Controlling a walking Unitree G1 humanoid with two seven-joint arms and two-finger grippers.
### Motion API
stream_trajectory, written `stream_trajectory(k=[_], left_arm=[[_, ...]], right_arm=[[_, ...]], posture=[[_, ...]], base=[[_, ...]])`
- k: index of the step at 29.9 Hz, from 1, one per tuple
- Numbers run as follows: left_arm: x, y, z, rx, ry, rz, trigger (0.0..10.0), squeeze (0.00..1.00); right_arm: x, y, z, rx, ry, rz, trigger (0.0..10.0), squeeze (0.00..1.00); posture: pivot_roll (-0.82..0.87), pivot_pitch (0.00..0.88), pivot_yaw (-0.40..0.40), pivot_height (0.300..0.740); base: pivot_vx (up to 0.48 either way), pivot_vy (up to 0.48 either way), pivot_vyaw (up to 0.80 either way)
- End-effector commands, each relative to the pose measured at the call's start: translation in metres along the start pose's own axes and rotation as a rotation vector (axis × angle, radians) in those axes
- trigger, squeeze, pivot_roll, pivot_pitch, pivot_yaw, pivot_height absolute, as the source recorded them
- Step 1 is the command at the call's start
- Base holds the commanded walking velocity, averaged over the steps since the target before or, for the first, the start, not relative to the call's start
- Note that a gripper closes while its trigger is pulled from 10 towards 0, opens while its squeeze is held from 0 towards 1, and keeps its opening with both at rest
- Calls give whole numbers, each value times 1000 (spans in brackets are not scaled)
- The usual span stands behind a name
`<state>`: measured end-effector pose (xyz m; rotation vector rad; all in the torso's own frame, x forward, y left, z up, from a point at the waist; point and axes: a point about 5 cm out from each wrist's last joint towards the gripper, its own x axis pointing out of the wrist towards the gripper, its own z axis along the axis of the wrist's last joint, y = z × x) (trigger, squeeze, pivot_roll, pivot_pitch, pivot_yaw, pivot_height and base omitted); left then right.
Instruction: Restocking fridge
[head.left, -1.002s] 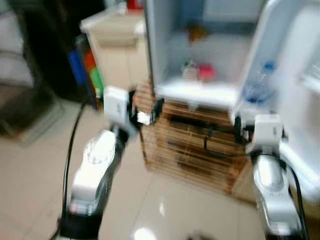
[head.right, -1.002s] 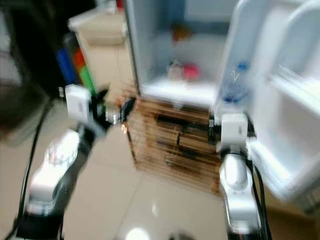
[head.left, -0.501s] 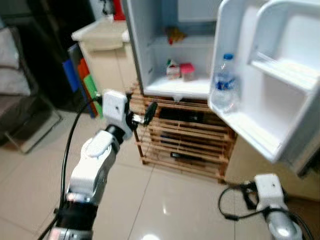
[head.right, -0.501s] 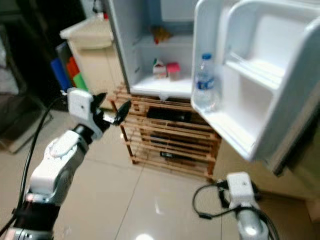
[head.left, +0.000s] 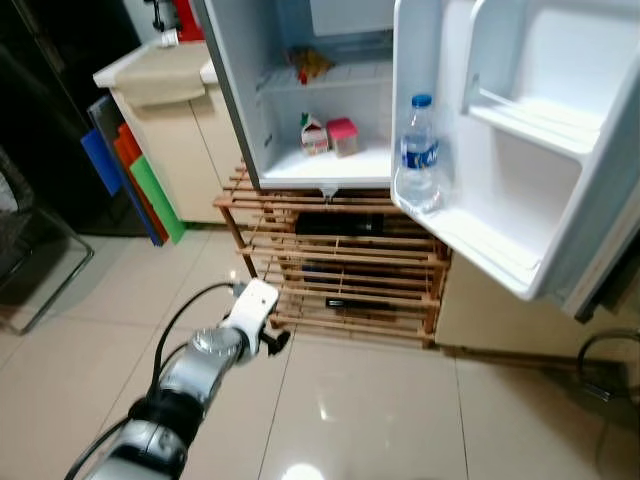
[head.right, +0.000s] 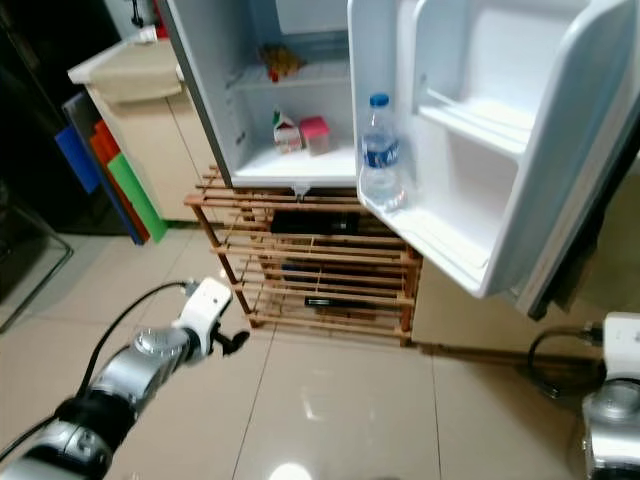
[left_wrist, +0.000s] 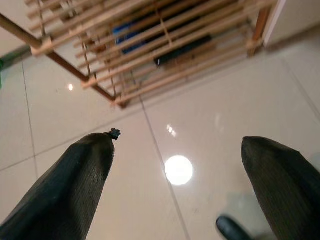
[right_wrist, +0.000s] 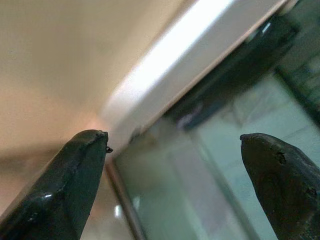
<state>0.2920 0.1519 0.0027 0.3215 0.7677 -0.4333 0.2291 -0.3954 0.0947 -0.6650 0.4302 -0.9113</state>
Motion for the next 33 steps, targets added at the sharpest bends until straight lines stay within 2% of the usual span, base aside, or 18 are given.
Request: stream_trajectory(k=[1,2,4,7,10,12,13,14,17,18,19,20,22,23,25,28,31,33], left_arm=[[-1,5,-27,-121,120,6,10000,0],[-1,5,-27,-121,120,6,10000,0],[1,2,-36,-219,157,2,10000,0],[2,0,-38,-226,160,-2,10000,0],[1,-7,-54,-208,216,-13,10000,0],[-6,-8,-90,-201,330,11,10000,0],[-6,-8,-90,-201,330,11,10000,0],[-15,-7,-118,-209,409,37,10000,0],[-20,-6,-130,-214,439,50,10000,0],[-25,-5,-141,-181,470,61,10000,0],[-29,-2,-149,-82,501,72,10000,0],[-29,-2,-149,-82,501,72,10000,0],[-38,3,-164,22,557,80,10000,0],[-38,3,-164,22,557,80,10000,0],[-51,4,-185,16,630,71,10000,0],[-60,-2,-201,2,677,35,10000,0],[-54,-14,-198,-61,631,-9,10000,0],[-50,-16,-193,-93,600,-11,10000,0]], right_arm=[[7,-8,34,42,-127,-43,10000,0],[7,-8,34,42,-127,-43,10000,0],[8,-7,72,124,-239,-23,10000,149],[7,-4,83,159,-272,-8,10000,149],[0,5,107,197,-346,49,10000,137],[-10,17,123,251,-385,136,10000,125],[-10,17,123,251,-385,136,10000,125],[-23,30,135,300,-420,246,10000,125],[-36,41,143,343,-453,353,10000,125],[-70,67,149,479,-435,690,10000,122],[-92,75,152,560,-434,856,10000,110],[-92,75,152,560,-434,856,10000,110],[-127,79,152,642,-420,1104,10000,114],[-127,79,152,642,-420,1104,10000,114],[-155,79,145,639,-412,1316,10000,118],[-155,82,126,561,-368,1333,10000,90],[-126,85,115,556,-283,1126,10000,98],[-120,84,114,569,-260,1083,10000,102]], posture=[[-186,0,145,740],[-186,0,145,740],[-185,0,142,740],[-185,0,142,740],[-182,0,146,740],[-187,0,148,740],[-187,0,148,740],[-191,0,148,740],[-194,0,146,740],[-188,0,135,740],[-185,0,132,740],[-185,0,132,740],[-190,0,132,740],[-190,0,132,740],[-202,0,139,740],[-203,0,141,740],[-189,0,133,740],[-189,0,133,740]], base=[[0,0,0],[0,0,0],[0,0,0],[0,0,0],[0,0,0],[0,0,0],[0,0,0],[0,0,0],[0,0,0],[0,0,0],[0,0,0],[0,0,0],[0,0,0],[0,0,0],[0,0,0],[0,0,0],[0,0,0],[0,0,0]])
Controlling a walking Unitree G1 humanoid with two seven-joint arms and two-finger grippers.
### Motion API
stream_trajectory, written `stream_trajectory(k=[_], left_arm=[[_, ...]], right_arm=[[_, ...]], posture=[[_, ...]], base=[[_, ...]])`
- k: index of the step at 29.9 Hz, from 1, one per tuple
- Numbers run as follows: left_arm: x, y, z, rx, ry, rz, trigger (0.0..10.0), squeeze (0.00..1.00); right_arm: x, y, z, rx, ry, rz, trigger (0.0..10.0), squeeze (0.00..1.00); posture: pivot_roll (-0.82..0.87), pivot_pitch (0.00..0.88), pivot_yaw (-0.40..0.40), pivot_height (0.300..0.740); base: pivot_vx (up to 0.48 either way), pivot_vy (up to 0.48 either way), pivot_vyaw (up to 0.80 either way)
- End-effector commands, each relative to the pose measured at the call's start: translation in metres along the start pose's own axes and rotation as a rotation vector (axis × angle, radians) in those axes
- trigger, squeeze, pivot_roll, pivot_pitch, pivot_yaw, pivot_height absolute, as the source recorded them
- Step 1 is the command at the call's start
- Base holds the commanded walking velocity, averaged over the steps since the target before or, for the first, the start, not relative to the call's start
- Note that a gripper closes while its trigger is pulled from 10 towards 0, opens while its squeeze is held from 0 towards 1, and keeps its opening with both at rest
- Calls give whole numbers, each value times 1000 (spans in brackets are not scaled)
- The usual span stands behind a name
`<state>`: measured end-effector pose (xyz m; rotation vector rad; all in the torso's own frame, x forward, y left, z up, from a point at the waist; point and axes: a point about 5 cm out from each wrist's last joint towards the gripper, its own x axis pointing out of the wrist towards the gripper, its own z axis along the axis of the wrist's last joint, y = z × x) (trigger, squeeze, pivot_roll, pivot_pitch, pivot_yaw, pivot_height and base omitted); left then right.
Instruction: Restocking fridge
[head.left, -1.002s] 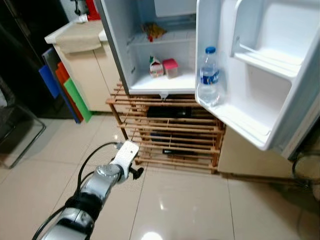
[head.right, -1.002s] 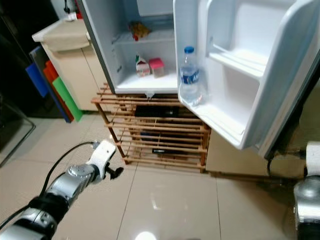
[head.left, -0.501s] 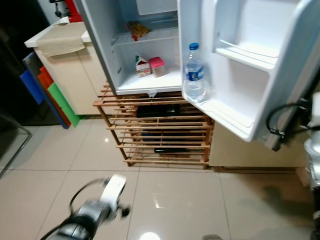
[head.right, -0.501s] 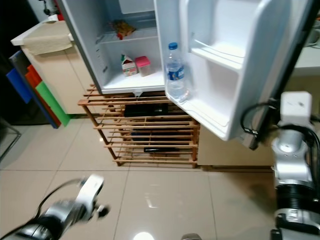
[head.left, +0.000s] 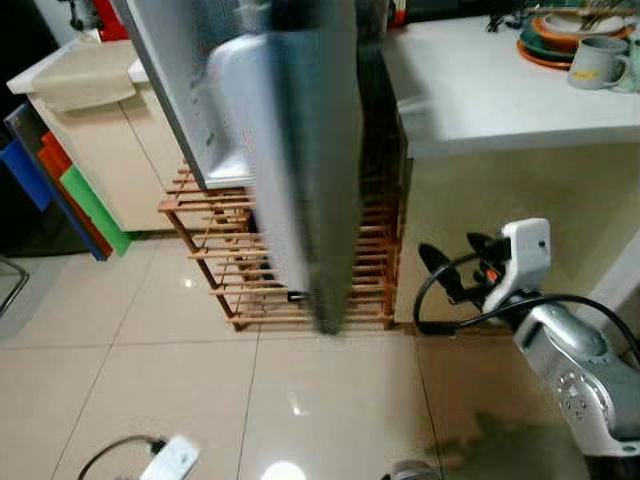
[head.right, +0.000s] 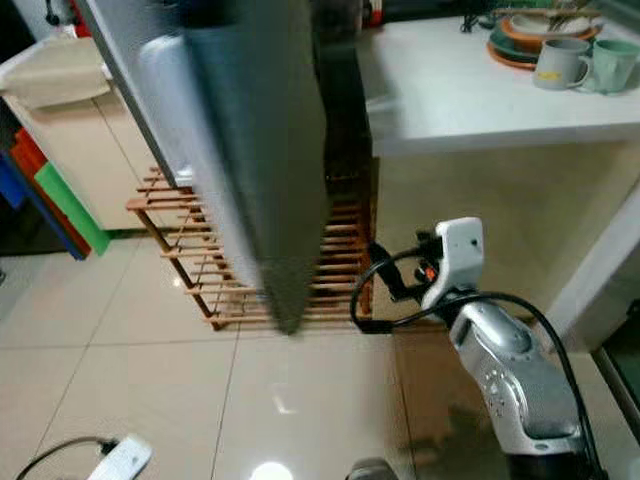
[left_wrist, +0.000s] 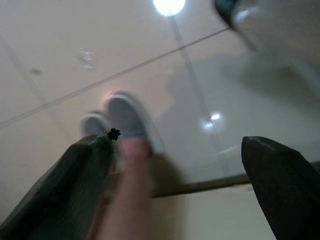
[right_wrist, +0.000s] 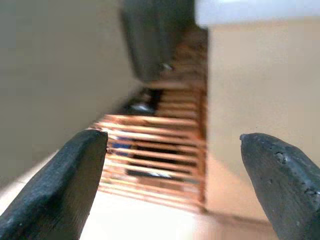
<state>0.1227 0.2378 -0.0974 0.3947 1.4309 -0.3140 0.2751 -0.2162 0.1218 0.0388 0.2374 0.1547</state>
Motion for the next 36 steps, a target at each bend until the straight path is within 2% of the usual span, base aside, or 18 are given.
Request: stream_trajectory(k=[1,3,4,5,8,9,12,14,15,16,17,20,21,23,25,28,33,36], left_arm=[[-2,4,15,-21,-63,0,10000,0],[-12,7,69,-121,-288,20,10000,0],[-12,7,69,-121,-288,20,10000,0],[-23,9,102,-69,-424,27,10000,0],[-52,11,161,53,-694,75,10000,0],[-52,11,161,53,-694,75,10000,0],[-110,11,222,64,-1112,84,10000,0],[-182,13,256,9,-1436,120,10000,0],[-203,13,261,-10,-1519,132,10000,0],[-203,13,261,-10,-1519,132,10000,0],[-217,20,263,-69,-1573,189,10000,0],[-216,30,263,-126,-1554,269,10000,0],[-227,36,259,-178,-1642,283,10000,0],[-232,37,258,-182,-1667,284,10000,0],[-250,36,257,-197,-1719,287,10000,0],[-259,32,258,-188,-1738,274,10000,0],[-260,17,261,-155,-1740,182,10000,0],[-259,15,261,-162,-1735,143,10000,0]], right_arm=[[2,-4,6,-2,-21,-47,10000,102],[6,-12,15,-59,-61,-181,10000,110],[6,-12,15,-59,-61,-181,10000,110],[9,-5,18,-79,-77,-171,10000,114],[16,21,25,-116,-127,-68,10000,122],[16,21,25,-116,-127,-68,10000,122],[21,43,29,-107,-166,42,10000,122],[22,51,29,-84,-167,87,10000,129],[23,53,28,-75,-166,97,10000,129],[23,53,28,-75,-166,97,10000,129],[24,52,26,-72,-160,94,10000,129],[25,49,25,-75,-163,64,10000,125],[26,47,25,-69,-169,49,10000,118],[26,47,25,-68,-169,49,10000,122],[26,47,25,-66,-171,40,10000,122],[26,46,25,-64,-180,31,10000,122],[26,41,30,-62,-226,-31,10000,122],[27,41,28,-60,-214,-34,10000,129]], posture=[[-189,0,133,740],[-174,0,118,740],[-174,0,118,740],[-170,0,116,740],[-166,0,114,740],[-166,0,114,740],[-163,0,110,740],[-154,0,105,740],[-154,0,105,740],[-154,0,105,740],[-145,0,106,740],[-145,0,106,740],[-147,0,108,740],[-147,0,108,740],[-147,0,109,740],[-147,0,109,740],[-153,0,111,740],[-156,0,112,740]], base=[[0,0,0],[0,0,0],[0,0,0],[0,0,0],[0,0,0],[0,0,0],[0,0,0],[0,0,0],[0,0,0],[0,0,0],[0,0,0],[0,0,0],[0,0,0],[0,0,0],[0,0,0],[0,0,0],[0,0,0],[0,0,-223]])
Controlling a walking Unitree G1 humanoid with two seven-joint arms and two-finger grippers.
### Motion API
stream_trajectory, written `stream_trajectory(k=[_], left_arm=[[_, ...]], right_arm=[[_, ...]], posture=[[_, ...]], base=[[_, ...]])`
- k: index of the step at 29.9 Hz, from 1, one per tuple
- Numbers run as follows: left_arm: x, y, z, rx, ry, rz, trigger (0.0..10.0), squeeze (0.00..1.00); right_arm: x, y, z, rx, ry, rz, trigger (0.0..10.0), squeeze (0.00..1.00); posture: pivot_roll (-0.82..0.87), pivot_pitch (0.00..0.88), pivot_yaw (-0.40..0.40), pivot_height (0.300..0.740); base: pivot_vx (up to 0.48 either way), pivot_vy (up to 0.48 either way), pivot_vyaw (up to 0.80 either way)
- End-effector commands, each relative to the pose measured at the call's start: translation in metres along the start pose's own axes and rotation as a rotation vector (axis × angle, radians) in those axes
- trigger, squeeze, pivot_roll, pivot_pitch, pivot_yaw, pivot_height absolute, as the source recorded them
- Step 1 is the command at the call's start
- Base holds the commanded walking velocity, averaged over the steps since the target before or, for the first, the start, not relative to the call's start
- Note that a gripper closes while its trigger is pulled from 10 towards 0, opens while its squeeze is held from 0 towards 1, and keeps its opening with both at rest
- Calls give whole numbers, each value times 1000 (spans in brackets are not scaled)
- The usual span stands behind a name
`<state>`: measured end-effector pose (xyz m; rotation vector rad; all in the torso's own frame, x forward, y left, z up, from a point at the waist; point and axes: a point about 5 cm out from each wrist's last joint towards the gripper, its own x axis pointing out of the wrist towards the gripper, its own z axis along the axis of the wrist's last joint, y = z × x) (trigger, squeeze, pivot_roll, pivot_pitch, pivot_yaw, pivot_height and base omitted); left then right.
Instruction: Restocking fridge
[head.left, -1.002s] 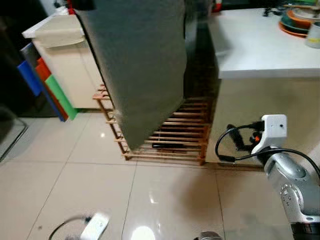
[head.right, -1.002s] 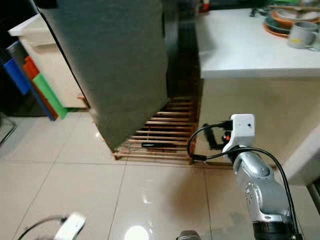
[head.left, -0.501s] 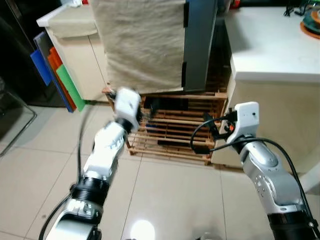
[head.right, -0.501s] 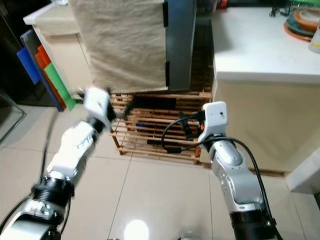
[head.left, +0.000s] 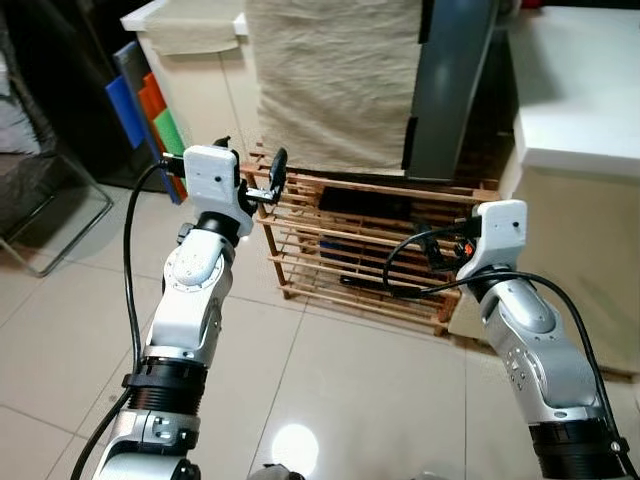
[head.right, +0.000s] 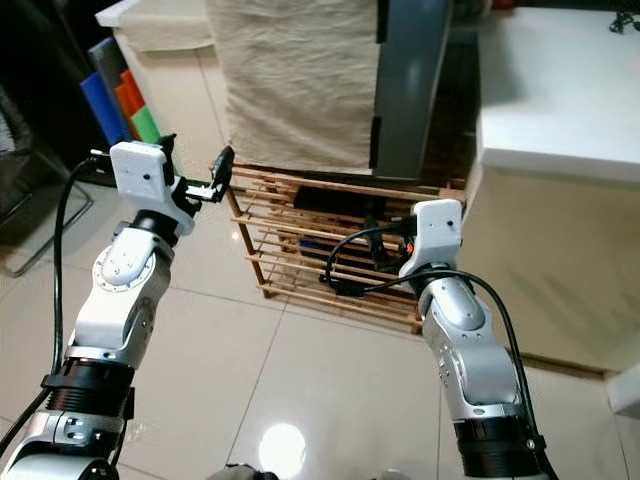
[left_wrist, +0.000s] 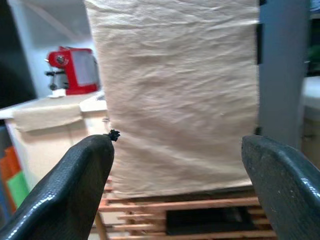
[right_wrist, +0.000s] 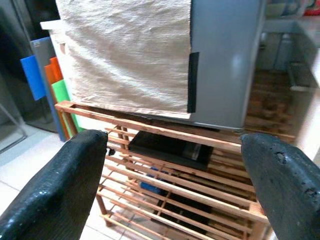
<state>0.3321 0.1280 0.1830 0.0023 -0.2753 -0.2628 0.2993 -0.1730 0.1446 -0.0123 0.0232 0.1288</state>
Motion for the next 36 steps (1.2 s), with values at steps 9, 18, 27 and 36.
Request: stream_trajectory(k=[9,18,27,36], left_arm=[[-2,-5,-5,-66,64,-35,10000,0],[-3,-12,-10,-68,101,-83,10000,0],[-3,-8,-24,-119,176,-34,10000,0],[-9,4,-30,-174,199,42,10000,0]], right_arm=[[0,-2,-3,-8,0,-26,10000,133],[-1,-6,-3,-24,-14,-70,10000,180],[-6,-18,-1,-91,-73,-231,10000,400],[-28,-36,-25,-114,-16,-431,10000,439]], posture=[[-164,0,112,740],[-168,0,117,740],[-171,0,116,740],[-171,0,118,740]], base=[[0,427,-771],[0,480,-763],[0,267,-761],[0,0,-674]])
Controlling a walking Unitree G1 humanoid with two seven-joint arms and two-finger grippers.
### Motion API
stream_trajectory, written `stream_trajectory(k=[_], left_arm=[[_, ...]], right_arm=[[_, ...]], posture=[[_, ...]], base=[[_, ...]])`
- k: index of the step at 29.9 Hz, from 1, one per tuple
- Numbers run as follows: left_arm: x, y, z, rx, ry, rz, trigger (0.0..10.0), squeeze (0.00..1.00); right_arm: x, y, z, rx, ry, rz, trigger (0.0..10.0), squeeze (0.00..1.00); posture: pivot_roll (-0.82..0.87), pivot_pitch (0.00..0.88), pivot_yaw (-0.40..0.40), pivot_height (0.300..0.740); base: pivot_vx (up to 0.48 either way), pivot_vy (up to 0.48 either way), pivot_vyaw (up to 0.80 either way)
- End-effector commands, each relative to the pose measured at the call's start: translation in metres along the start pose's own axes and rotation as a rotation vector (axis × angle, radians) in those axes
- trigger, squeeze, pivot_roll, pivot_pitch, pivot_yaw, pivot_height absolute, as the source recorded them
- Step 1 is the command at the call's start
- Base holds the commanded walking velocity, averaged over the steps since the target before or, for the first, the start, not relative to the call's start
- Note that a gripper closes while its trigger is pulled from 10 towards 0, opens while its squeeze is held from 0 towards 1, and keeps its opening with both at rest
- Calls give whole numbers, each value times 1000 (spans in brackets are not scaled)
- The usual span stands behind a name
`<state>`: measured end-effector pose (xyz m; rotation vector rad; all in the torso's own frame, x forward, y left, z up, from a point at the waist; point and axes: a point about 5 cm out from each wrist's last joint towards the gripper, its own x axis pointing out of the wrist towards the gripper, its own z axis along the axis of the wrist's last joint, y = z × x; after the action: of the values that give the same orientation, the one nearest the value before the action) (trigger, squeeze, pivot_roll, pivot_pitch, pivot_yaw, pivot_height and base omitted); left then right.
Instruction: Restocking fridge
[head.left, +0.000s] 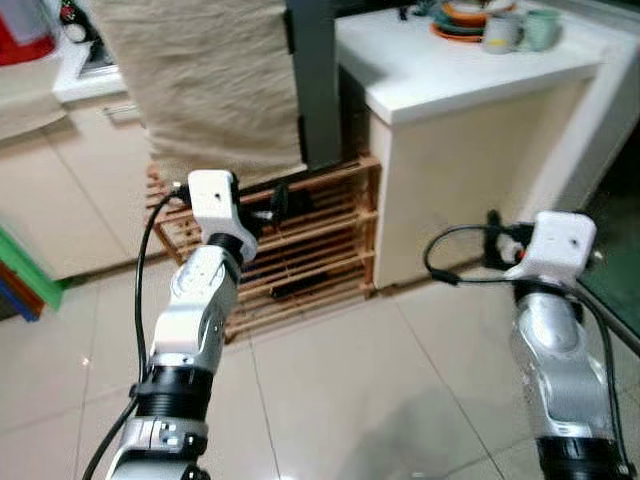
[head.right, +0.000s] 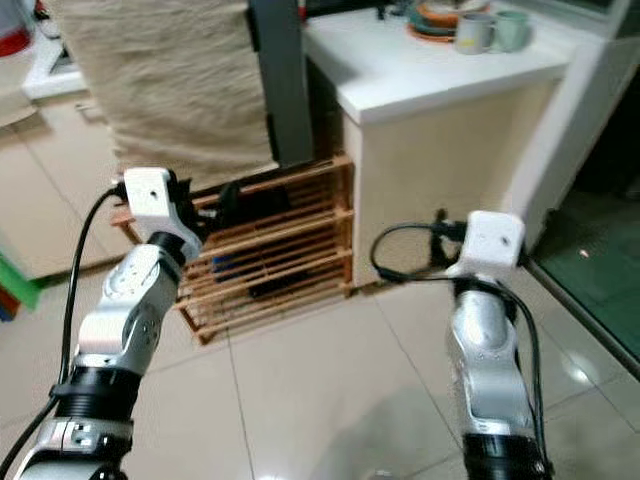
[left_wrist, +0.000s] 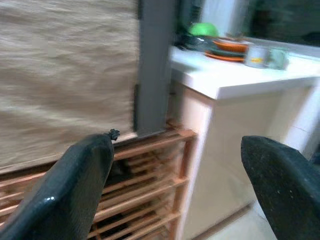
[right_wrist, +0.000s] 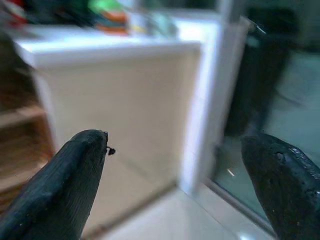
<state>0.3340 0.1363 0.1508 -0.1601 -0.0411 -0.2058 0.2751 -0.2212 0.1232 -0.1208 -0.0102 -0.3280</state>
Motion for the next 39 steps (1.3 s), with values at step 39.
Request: stream_trajectory(k=[39], left_arm=[[7,-27,10,39,-44,-189,10000,0]], right_arm=[[7,20,6,5,-78,80,10000,490]], posture=[[-178,0,126,740]], base=[[464,0,-536]])
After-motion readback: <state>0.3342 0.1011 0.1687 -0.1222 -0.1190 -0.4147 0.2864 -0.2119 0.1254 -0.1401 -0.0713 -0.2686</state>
